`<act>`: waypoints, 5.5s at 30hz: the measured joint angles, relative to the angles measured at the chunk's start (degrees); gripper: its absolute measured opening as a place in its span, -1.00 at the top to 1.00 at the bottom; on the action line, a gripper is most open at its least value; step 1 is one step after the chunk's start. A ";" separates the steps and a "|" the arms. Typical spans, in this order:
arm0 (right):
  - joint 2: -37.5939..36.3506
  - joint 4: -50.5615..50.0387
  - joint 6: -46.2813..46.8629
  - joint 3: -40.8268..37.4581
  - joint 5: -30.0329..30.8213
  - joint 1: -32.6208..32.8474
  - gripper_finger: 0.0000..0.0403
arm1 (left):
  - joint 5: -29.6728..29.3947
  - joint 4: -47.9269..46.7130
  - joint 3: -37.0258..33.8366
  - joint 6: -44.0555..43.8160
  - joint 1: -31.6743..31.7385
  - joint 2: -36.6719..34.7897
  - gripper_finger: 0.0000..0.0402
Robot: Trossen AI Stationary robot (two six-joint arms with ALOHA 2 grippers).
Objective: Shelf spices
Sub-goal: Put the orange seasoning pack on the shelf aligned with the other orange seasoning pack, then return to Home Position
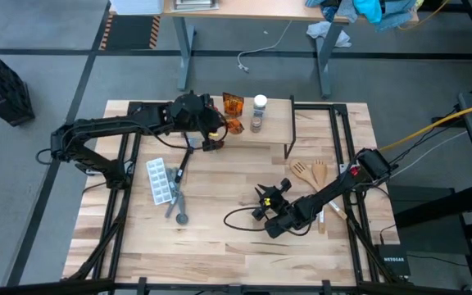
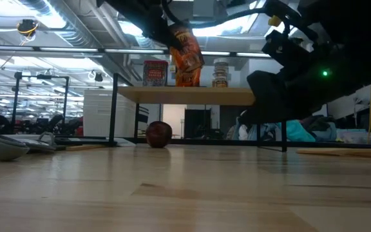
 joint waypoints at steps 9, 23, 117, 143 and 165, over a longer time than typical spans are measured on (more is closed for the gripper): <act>0.00 0.51 -0.34 0.00 1.42 0.00 0.64 | 2.70 0.07 0.07 2.18 1.40 4.60 0.97; 0.00 0.27 -0.42 0.00 1.52 0.00 0.64 | 2.42 -6.98 9.45 4.35 2.43 11.89 0.95; -64.65 -19.11 -52.44 0.07 9.23 14.20 0.64 | -5.02 -63.65 25.65 -26.56 2.49 -40.81 0.70; -69.60 -41.62 -25.49 0.04 1.51 21.40 0.64 | 29.46 -25.10 -30.61 -35.00 2.51 -75.52 0.70; -63.42 -34.10 -16.46 -10.42 5.38 21.42 0.64 | 39.98 8.26 -57.68 -39.17 0.12 -79.23 0.70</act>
